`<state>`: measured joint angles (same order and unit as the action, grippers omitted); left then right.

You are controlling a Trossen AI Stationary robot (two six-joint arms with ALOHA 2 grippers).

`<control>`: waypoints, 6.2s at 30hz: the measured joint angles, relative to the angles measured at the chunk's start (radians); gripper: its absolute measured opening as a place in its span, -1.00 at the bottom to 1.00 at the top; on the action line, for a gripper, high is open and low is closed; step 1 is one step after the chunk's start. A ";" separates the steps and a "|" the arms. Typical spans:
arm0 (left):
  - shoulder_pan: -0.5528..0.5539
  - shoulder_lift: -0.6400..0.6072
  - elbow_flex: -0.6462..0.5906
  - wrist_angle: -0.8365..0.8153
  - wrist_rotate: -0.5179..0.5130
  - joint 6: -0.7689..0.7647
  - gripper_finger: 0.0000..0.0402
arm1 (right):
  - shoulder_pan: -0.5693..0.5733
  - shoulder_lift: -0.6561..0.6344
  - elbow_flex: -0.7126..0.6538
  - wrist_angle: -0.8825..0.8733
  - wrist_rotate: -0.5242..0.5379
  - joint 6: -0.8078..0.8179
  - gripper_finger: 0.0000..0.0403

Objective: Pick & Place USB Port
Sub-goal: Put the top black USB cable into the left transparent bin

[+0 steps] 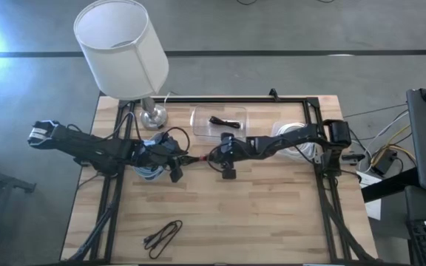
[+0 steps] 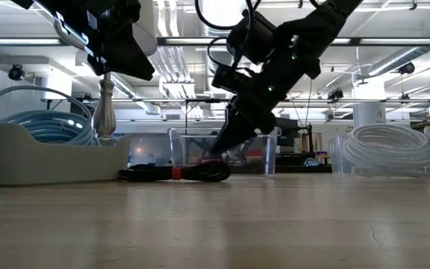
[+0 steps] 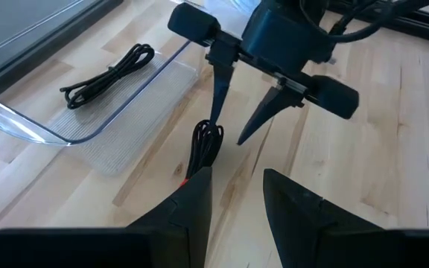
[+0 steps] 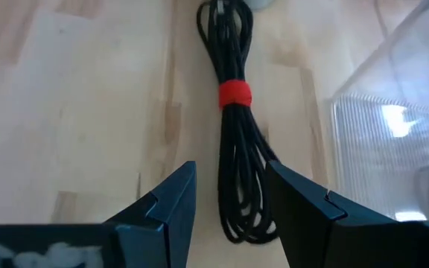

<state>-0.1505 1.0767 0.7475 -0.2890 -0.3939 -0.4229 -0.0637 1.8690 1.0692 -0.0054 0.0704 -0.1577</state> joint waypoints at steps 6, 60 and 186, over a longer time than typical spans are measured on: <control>0.000 0.000 0.000 0.010 -0.012 0.001 -0.38 | -0.025 -0.003 -0.041 0.063 0.014 -0.003 -0.23; -0.001 0.000 0.000 0.019 -0.042 0.004 -0.38 | 0.040 0.161 0.114 -0.034 0.168 0.060 -0.25; 0.245 0.492 0.349 0.177 0.040 0.532 -0.80 | 0.165 -0.476 -0.301 -0.213 0.231 0.457 -0.31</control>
<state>0.0944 1.5690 1.0967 -0.1120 -0.3536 0.1088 0.1009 1.3935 0.7685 -0.2185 0.3009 0.2997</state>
